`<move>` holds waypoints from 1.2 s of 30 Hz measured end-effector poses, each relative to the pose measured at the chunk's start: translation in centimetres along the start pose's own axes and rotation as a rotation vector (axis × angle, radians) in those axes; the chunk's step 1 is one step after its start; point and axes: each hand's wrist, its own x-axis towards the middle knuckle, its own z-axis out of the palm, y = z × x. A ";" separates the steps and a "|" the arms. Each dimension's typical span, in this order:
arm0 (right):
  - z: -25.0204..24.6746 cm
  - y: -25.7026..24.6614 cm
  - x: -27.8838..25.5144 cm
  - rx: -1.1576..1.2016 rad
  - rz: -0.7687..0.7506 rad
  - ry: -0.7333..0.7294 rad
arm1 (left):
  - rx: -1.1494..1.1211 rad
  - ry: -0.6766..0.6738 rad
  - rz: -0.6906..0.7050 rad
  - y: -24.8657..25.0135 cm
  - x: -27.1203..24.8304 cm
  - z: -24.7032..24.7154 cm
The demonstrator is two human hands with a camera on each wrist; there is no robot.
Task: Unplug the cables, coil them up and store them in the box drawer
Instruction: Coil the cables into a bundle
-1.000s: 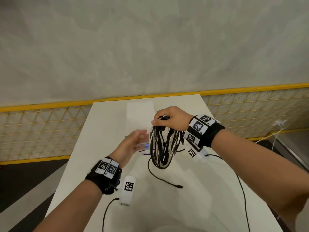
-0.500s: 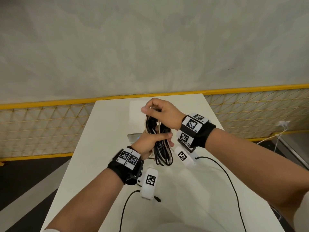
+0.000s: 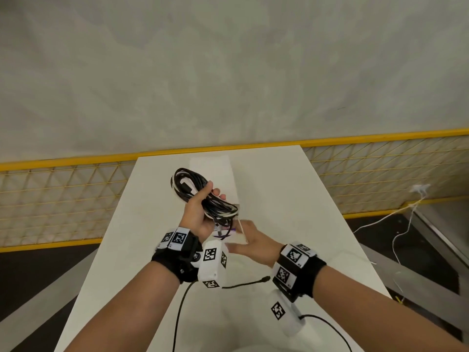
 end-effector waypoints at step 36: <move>-9.1 -12.0 2.6 -0.810 -0.193 -0.012 | 0.732 -0.495 -0.079 -3.4 -4.0 1.4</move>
